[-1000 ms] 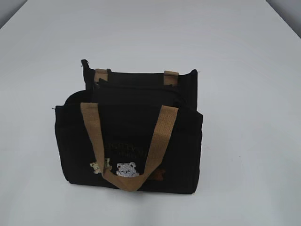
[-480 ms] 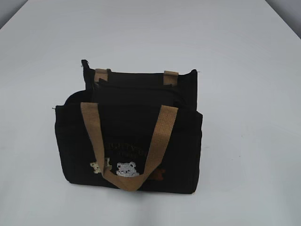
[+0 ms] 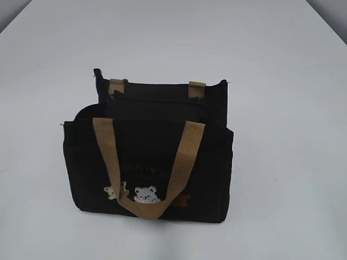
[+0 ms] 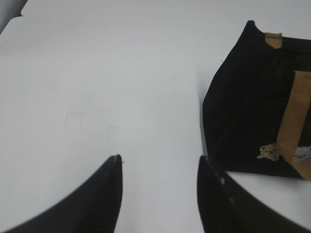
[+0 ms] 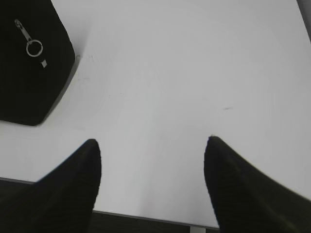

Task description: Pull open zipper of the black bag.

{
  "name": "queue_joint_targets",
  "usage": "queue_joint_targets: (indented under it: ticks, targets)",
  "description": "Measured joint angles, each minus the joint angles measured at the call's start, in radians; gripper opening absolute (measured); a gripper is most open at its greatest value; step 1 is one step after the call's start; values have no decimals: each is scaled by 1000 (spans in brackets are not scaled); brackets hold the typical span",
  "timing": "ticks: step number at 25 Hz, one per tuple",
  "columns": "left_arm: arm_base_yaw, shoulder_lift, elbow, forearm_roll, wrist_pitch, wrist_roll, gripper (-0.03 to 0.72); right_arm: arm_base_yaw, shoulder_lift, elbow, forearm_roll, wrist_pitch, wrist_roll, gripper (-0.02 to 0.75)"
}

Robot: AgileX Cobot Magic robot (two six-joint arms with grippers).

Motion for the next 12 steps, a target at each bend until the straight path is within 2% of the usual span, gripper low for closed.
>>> queue_joint_targets:
  ticks: [12]
  targets:
    - [0,-1,0,0,0,0,377,0,-10,1,1,0,-1,515]
